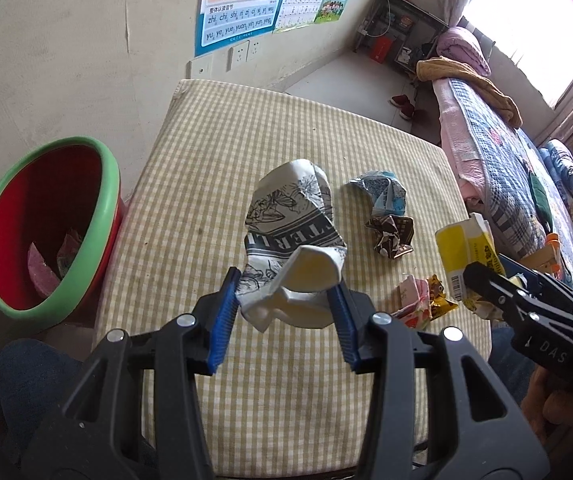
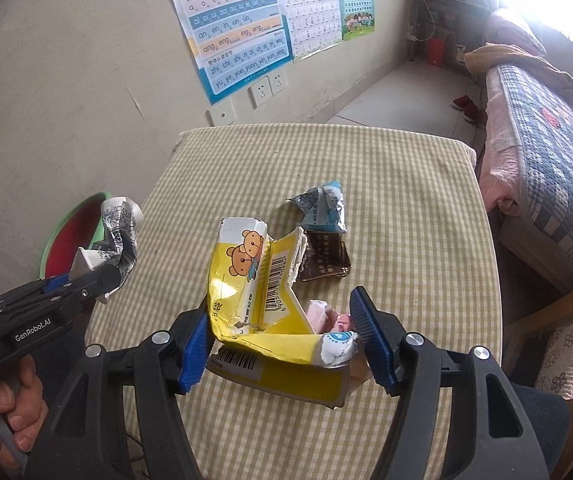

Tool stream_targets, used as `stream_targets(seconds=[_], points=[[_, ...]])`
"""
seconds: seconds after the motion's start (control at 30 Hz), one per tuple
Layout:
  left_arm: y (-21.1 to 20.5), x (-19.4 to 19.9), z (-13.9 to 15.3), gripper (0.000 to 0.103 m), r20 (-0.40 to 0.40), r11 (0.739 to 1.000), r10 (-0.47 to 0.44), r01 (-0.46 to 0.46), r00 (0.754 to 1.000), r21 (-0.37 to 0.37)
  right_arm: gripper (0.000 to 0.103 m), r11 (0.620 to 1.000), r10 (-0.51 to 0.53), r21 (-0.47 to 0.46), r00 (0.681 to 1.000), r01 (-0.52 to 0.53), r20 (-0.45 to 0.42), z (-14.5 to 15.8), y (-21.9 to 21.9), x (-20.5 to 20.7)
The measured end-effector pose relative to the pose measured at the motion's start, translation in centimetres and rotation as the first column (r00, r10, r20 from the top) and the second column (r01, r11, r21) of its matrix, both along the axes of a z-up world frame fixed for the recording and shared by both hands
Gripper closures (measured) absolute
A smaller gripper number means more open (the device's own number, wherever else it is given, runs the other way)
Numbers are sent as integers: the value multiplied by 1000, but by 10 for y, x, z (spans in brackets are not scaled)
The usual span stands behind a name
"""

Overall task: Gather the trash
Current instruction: 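Carry the white paper and yellow wrapper over the red bin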

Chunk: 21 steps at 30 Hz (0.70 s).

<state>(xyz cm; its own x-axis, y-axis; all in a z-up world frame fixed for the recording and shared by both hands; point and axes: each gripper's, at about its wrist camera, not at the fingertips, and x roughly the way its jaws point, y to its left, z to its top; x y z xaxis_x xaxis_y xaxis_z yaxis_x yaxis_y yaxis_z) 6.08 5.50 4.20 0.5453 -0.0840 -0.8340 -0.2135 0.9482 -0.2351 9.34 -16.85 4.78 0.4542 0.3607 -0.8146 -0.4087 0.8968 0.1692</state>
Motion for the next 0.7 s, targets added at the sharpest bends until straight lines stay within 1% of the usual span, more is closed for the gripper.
stream_targets(seconds=[0.37,0.7], points=[[47,-24,9,61,28,995,95,-94,995,-13,40,996,92,-21,995,-91,25,11,51,-6],[86,-42,3,61,25,985,170,-169,985,-34,40,983,181,-39,983,-180,31,11,101,-9]])
